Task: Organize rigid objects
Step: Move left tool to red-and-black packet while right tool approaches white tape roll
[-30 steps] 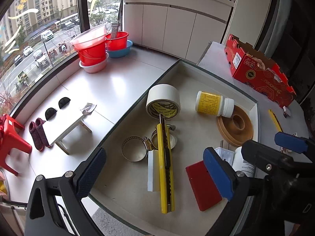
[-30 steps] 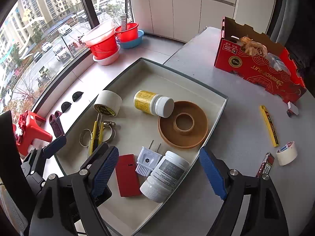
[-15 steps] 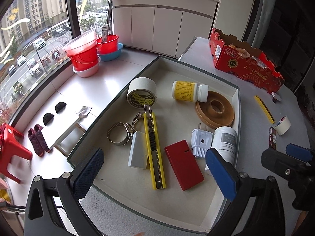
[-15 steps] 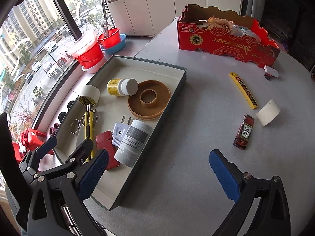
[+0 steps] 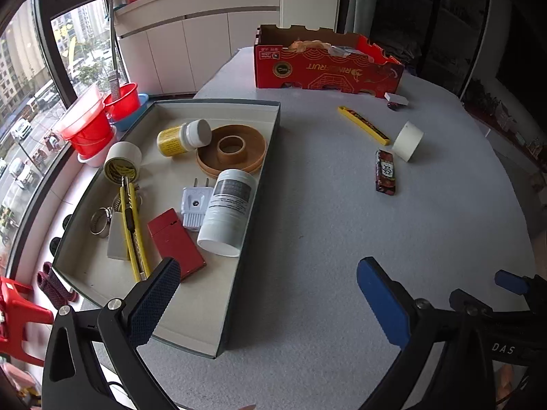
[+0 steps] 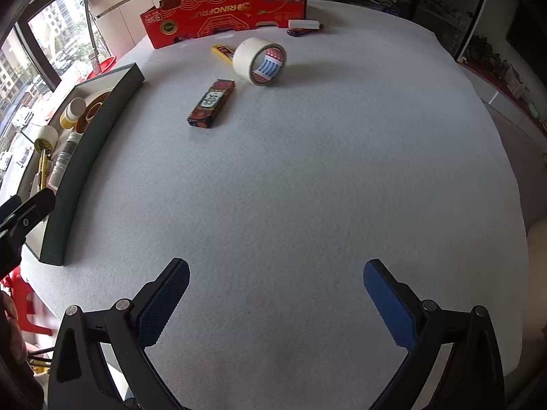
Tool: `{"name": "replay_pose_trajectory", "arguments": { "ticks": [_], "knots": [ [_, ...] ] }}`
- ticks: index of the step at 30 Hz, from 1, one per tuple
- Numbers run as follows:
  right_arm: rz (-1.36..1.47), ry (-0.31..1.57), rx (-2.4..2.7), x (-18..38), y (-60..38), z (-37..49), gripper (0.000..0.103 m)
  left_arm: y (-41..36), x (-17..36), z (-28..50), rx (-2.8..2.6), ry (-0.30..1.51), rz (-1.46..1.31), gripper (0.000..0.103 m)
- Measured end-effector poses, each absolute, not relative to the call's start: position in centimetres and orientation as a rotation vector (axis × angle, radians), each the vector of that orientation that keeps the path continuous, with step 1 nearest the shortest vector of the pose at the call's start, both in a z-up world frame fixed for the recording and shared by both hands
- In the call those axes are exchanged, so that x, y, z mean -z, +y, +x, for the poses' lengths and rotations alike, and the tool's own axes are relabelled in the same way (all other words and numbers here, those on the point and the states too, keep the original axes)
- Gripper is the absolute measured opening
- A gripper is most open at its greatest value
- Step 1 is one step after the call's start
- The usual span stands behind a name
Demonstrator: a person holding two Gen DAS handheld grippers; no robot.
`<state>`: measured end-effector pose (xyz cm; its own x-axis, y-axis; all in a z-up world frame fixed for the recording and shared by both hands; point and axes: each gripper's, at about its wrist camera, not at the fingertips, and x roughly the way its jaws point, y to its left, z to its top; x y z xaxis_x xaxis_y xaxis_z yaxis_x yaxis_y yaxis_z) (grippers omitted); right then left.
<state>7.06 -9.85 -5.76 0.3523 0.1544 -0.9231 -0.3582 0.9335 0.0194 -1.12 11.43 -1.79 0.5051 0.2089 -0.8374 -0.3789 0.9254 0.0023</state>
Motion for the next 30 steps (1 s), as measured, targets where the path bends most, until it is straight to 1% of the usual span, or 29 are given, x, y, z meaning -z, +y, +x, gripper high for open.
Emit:
{"name": "replay_pose_trajectory", "arguments": {
  "ticks": [7,13,17,23,30],
  "knots": [
    [-0.136,1.157,-0.304,6.6,-14.9,8.0,0.103,6.3,2.8,5.1,-0.303,1.013,-0.076,0.103],
    [-0.118,1.071,-0.341,4.4,-14.7,11.7,0.103,4.5,4.7,11.7,-0.309,1.043,-0.037,0.103],
    [-0.072,1.051,-0.347,3.4,-14.9,14.1,0.103,4.8,6.7,15.2,-0.324,1.075,-0.036,0.103],
    [-0.048,1.011,-0.394,3.1,-13.7,16.3,0.103,5.8,8.0,17.7,-0.306,1.072,-0.097,0.103],
    [-0.053,0.954,-0.495,2.5,-9.3,19.9,0.103,7.6,7.9,16.6,-0.315,1.039,-0.068,0.103]
  ]
}}
